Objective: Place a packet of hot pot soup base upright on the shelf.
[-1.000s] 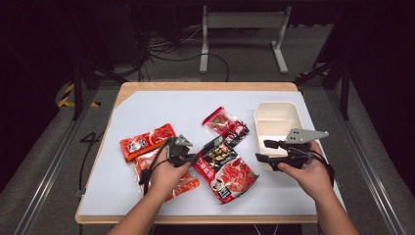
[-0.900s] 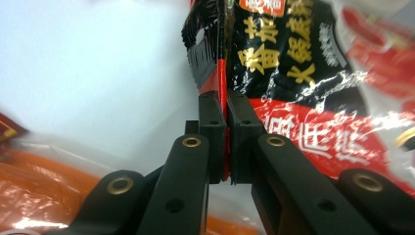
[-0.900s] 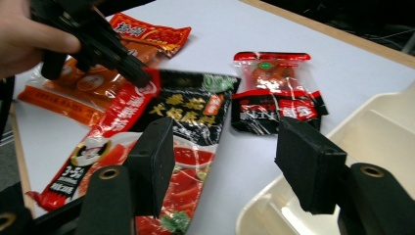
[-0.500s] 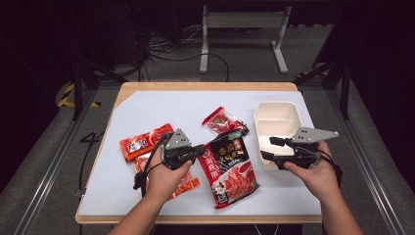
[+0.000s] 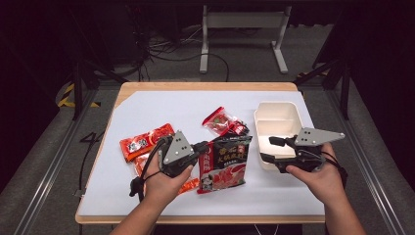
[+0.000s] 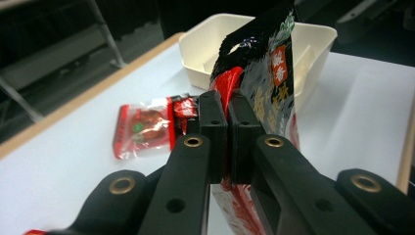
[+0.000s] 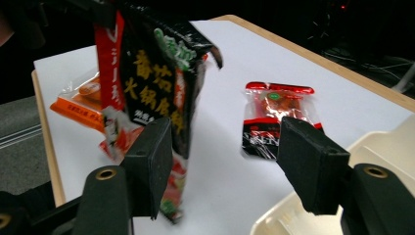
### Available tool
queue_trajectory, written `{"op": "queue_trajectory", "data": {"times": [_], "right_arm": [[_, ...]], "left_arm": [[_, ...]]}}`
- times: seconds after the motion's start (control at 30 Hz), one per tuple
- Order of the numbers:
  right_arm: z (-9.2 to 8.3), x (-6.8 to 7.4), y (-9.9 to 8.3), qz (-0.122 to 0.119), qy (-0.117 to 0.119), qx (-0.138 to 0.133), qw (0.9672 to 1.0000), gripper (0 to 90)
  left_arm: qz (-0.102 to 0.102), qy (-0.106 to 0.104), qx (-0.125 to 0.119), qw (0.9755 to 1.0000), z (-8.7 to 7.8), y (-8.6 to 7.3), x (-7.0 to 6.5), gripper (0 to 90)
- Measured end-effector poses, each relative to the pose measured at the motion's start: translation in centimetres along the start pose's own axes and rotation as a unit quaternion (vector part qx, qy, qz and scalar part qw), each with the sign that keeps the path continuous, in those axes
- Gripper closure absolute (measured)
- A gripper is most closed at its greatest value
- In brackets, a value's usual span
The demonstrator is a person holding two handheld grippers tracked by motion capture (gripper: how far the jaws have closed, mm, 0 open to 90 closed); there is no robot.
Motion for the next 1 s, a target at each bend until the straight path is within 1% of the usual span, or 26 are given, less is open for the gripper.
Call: {"op": "queue_trajectory", "data": {"times": [0.07, 0.1, 0.13, 0.17, 0.27, 0.33, 0.37, 0.4, 0.6, 0.67, 0.77, 0.8, 0.83, 0.9, 1.0], "right_arm": [[0.1, 0.2, 0.1, -0.002, 0.003, 0.001, 1.0, 38.4], [0.5, 0.8, 0.3, -0.006, 0.012, 0.003, 0.9999, 38.1], [0.5, 0.8, 0.3, -0.006, 0.012, 0.003, 0.9999, 38.1], [0.6, 1.1, 0.4, -0.006, 0.017, 0.004, 0.9998, 38.1], [1.1, 1.8, 0.9, -0.012, 0.032, 0.003, 0.9994, 37.9], [1.4, 2.3, 1.4, -0.014, 0.046, -0.001, 0.9989, 37.8], [1.8, 2.8, 1.8, -0.012, 0.057, -0.004, 0.9983, 37.9], [1.8, 2.8, 1.8, -0.012, 0.057, -0.004, 0.9983, 37.9], [3.6, 3.6, 1.9, -0.008, 0.081, 0.003, 0.9967, 37.9], [4.1, 3.7, 1.9, -0.008, 0.081, 0.004, 0.9967, 37.9], [4.7, 3.8, 1.7, -0.005, 0.085, 0.009, 0.9964, 38.3], [4.9, 3.7, 1.5, -0.004, 0.084, 0.012, 0.9964, 38.4], [5.1, 3.6, 1.3, -0.003, 0.085, 0.015, 0.9963, 38.6], [5.6, 3.6, 1.0, 0.002, 0.089, 0.019, 0.9958, 39.0], [5.8, 3.7, 0.8, 0.002, 0.092, 0.021, 0.9956, 40.2]], "left_arm": [[0.003, 0.004, -0.003, 1.0, -0.2, 0.1, 0.1, 87.7], [0.004, 0.003, -0.006, 1.0, -0.3, 0.2, 0.1, 87.6], [0.006, 0.003, -0.01, 0.9999, -0.3, 0.3, 0.1, 87.6], [0.008, 0.004, -0.013, 0.9999, -0.4, 0.3, 0.2, 87.6], [0.0, 0.0, -0.021, 0.9998, -0.6, 0.5, 0.3, 87.6], [-0.004, -0.005, -0.026, 0.9996, -0.7, 0.6, 0.3, 87.6], [-0.006, -0.009, -0.031, 0.9995, -0.8, 0.7, 0.2, 87.7], [-0.006, -0.009, -0.031, 0.9995, -0.8, 0.7, 0.2, 87.6], [0.001, -0.018, -0.034, 0.9993, -0.7, 1.0, -0.6, 87.6], [0.005, -0.019, -0.035, 0.9992, -0.7, 1.1, -0.7, 87.6], [0.004, -0.024, -0.043, 0.9988, -0.8, 1.2, -1.0, 87.6], [0.008, -0.025, -0.044, 0.9987, -0.9, 1.3, -1.0, 87.6], [0.005, -0.028, -0.047, 0.9985, -1.0, 1.4, -1.1, 87.6], [0.007, -0.034, -0.051, 0.9981, -1.1, 1.5, -1.3, 87.6], [0.006, -0.037, -0.054, 0.9979, -1.1, 1.7, -1.5, 87.6]]}}
Point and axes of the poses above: each handheld gripper's, and its own axes: z roughly forward along the jaws, y roughly out of its top, x roughly to its left, the point moved 7 cm from there along z, roughly forward along the jaws, and after that the axes turned 4 degrees about z, right-handed, at the moved point
